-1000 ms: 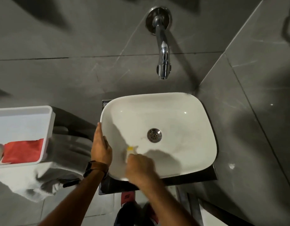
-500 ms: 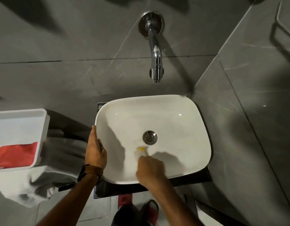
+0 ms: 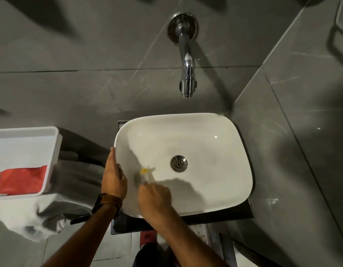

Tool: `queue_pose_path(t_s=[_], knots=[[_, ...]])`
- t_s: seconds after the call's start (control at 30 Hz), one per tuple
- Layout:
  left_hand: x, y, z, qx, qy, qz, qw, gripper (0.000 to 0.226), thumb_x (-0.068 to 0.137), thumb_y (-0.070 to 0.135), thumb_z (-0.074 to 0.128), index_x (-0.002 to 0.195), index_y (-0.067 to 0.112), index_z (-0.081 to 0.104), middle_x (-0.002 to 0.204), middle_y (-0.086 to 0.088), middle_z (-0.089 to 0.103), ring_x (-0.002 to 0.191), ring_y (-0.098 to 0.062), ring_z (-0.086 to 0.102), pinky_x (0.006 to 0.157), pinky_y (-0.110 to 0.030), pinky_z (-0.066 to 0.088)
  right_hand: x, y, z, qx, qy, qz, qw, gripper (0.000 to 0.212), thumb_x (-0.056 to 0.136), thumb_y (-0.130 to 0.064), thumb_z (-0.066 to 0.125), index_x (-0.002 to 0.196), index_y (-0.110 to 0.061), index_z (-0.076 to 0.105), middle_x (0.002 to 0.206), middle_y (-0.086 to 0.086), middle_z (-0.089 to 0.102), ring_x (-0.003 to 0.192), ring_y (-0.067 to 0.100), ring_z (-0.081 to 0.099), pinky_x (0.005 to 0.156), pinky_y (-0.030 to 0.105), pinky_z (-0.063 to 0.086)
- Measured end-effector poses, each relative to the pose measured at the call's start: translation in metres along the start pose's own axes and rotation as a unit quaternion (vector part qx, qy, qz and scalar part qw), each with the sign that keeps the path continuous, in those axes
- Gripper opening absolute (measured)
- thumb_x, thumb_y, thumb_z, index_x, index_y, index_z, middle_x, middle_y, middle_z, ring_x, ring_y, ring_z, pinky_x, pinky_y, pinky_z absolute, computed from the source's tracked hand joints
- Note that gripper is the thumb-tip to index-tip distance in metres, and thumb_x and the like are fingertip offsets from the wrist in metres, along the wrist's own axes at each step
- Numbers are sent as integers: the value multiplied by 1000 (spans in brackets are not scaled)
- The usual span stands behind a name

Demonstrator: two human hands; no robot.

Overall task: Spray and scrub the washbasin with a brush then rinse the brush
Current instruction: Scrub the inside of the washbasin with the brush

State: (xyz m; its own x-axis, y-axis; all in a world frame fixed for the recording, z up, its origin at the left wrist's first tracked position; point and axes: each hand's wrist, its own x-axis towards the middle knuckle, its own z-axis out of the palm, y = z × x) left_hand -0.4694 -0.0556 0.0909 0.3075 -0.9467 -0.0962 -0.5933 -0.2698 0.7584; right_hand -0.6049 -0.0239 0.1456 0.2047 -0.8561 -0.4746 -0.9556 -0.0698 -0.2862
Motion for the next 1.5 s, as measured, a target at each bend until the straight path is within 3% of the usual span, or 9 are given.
queue_pose_path(t_s=[0.13, 0.27, 0.37, 0.53, 0.73, 1.0, 1.17, 1.3, 1.5], knots=[[0, -1, -1, -8, 5, 11, 1000, 60, 101, 10, 37, 154, 30, 17, 154, -6, 38, 128, -26, 50, 101, -35, 44, 82, 21, -37, -24, 91, 13, 995, 41, 101, -8, 42, 141, -4, 50, 115, 16, 73, 104, 36, 71, 80, 41, 54], [0, 0, -2, -11, 7, -1, 1000, 60, 101, 10, 36, 154, 30, 17, 155, -4, 37, 126, -23, 50, 101, -35, 43, 67, 125, -44, -8, 227, 249, 942, 42, 98, -13, 48, 139, -6, 54, 104, 11, 75, 93, 30, 73, 70, 35, 54], [1, 1, -1, -10, 6, -1, 1000, 60, 101, 8, 37, 154, 29, 18, 155, -4, 36, 125, -21, 49, 100, -31, 41, 44, 152, -35, 9, 231, 330, 915, 59, 93, -16, 60, 150, -8, 45, 101, 10, 77, 88, 29, 74, 67, 33, 52], [-1, 3, -1, -15, 2, 0, 1000, 59, 101, 10, 37, 154, 28, 18, 153, -4, 38, 118, -13, 48, 98, -31, 42, 98, 67, -22, 129, 133, 217, 959, 54, 100, -11, 44, 154, -13, 37, 123, 16, 69, 111, 35, 68, 89, 43, 54], [0, 1, -1, -10, 8, 13, 1000, 60, 101, 8, 37, 154, 28, 18, 154, -7, 37, 129, -26, 49, 101, -41, 47, 57, -2, -12, 89, 40, -27, 995, 38, 94, -20, 52, 132, -16, 57, 109, 15, 73, 97, 39, 71, 80, 43, 55], [0, 4, -1, 1, 10, 10, 1000, 60, 100, 5, 36, 155, 23, 18, 155, -8, 35, 130, -30, 48, 108, -43, 43, -18, 173, -53, -82, 66, 290, 951, 35, 103, -28, 37, 111, -20, 71, 108, 1, 72, 105, 25, 68, 84, 33, 47], [-2, 8, -4, 5, 8, 17, 1000, 62, 98, -1, 37, 155, 19, 20, 155, -11, 36, 132, -32, 47, 109, -42, 41, -50, 100, -34, -18, -56, 139, 989, 46, 94, -19, 46, 139, -9, 52, 126, 10, 69, 117, 32, 65, 95, 40, 50], [-2, 9, -3, 17, 8, 16, 1000, 63, 98, -2, 37, 155, 18, 20, 154, -15, 37, 129, -35, 48, 107, -48, 43, -52, 3, -28, 178, -134, 17, 975, 32, 90, -22, 57, 119, -10, 63, 121, 17, 69, 112, 39, 65, 92, 44, 51], [-2, 9, -2, 7, 7, 13, 1000, 61, 99, 1, 37, 155, 19, 20, 155, -12, 36, 133, -34, 45, 110, -45, 40, -66, 91, -30, -21, -25, 110, 993, 33, 93, -17, 46, 123, -14, 62, 116, 9, 72, 107, 31, 68, 87, 38, 49]])
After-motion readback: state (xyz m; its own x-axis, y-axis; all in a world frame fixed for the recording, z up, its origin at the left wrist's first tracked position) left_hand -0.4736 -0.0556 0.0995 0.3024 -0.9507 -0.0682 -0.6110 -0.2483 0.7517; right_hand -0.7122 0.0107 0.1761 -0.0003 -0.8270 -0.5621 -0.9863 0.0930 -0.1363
